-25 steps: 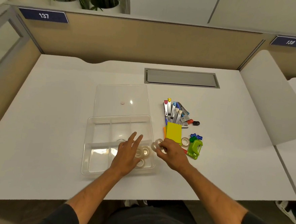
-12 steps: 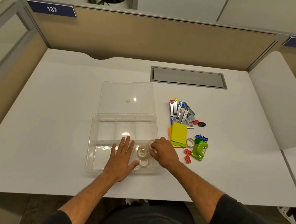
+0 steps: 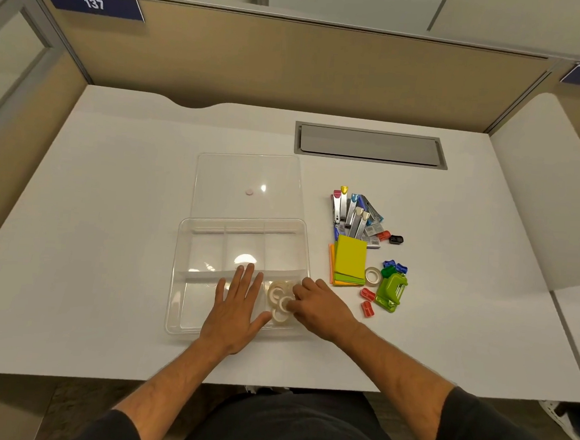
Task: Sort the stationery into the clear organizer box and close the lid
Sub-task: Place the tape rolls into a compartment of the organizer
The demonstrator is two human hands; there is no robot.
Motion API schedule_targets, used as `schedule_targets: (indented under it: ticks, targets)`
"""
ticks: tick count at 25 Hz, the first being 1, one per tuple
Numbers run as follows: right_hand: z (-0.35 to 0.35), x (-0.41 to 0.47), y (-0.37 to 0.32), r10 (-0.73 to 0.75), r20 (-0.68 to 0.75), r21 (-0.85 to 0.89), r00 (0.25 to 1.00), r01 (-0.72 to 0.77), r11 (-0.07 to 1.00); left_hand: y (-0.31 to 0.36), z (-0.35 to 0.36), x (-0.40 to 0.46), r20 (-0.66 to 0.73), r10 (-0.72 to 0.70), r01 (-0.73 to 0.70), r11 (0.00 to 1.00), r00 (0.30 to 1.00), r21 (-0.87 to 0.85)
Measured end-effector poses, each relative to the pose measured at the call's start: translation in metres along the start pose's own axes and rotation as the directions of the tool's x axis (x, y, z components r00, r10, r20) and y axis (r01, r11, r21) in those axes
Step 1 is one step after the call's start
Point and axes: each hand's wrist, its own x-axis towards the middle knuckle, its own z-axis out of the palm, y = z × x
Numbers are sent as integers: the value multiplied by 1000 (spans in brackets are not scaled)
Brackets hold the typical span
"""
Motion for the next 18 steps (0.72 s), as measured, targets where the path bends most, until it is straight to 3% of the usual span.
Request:
schedule_targets:
  ticks: [5,10,14,18]
  targets:
    - [7,0,0,-4,47,-60,999,7,998,-1,2,1,3,-8,8,1000,1000,-4]
    - [5,0,5,15,-53,38,998,-13,999,-1,3,1,-20,-12,11,1000,1000,-20]
    - [0,0,14,170,-180,166,969,-141,976,6,1,6,-36,-13,10,997,999,-82]
    - [-3,-10,40,397,-285,313,872,-307,899,20,-7,24,-48,43,-48,993,998,-105]
